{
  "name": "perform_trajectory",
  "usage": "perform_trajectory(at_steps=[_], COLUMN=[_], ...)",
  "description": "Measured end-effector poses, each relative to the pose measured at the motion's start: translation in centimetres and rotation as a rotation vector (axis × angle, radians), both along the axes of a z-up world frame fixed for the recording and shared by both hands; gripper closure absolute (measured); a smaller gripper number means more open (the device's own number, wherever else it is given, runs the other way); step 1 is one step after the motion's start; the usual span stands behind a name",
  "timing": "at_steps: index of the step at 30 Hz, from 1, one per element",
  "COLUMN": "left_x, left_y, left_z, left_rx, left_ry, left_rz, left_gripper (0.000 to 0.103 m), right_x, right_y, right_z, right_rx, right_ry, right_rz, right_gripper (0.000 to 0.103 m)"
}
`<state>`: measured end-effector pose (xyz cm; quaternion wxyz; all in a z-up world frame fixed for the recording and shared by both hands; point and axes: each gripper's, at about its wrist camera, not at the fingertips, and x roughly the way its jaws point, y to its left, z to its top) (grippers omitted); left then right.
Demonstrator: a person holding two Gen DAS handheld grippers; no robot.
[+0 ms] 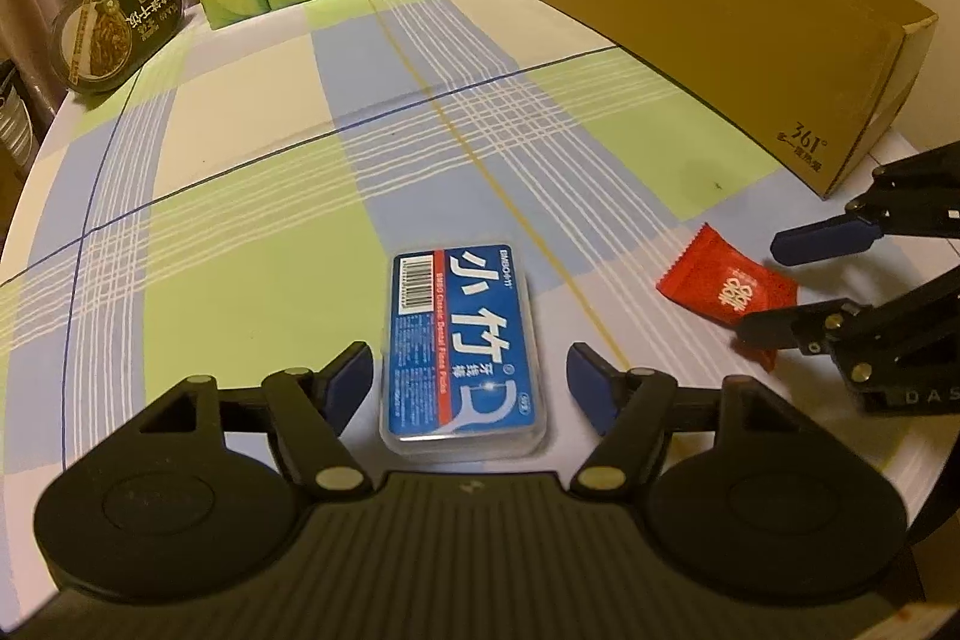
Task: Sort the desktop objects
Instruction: 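Lift red candy packet with right tool while left tool lifts floss box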
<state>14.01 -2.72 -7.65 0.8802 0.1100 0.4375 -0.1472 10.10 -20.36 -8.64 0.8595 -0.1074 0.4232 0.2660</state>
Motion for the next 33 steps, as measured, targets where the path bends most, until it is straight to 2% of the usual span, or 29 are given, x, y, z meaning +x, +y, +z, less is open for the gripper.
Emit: perform_trajectory(at_steps=[7,9,10,13,16,20,33], left_x=[0.9,0.9,0.8,0.5,0.0,-0.8,-3.4], left_y=[0.2,0.1,0.1,0.0,-0.1,-0.3,-1.2], left_z=[-0.4,-0.5,-0.5,-0.5,-0.4,-0.1,1.3], left_rx=[-0.009,-0.002,0.002,0.0,0.001,-0.013,-0.044], left_ry=[0.009,0.012,0.011,0.017,0.026,0.036,0.033], left_rz=[0.01,0.004,0.003,0.003,-0.001,0.003,0.001], left_gripper=[0.038,0.049,0.05,0.05,0.051,0.051,0.051], right_x=[-0.3,-0.3,-0.3,-0.2,-0.3,-0.6,-2.4], right_y=[0.5,0.5,0.5,0.6,0.7,0.7,0.2], right_z=[-1.0,-1.0,-1.0,-1.0,-0.8,-0.4,2.8], right_rx=[-0.011,-0.01,-0.008,-0.01,-0.02,-0.019,0.012], right_ry=[-0.007,-0.011,-0.011,-0.012,-0.012,-0.008,-0.083], right_rz=[-0.005,-0.014,-0.015,-0.01,-0.004,0.001,-0.006], right_gripper=[0.058,0.058,0.058,0.059,0.071,0.075,0.075])
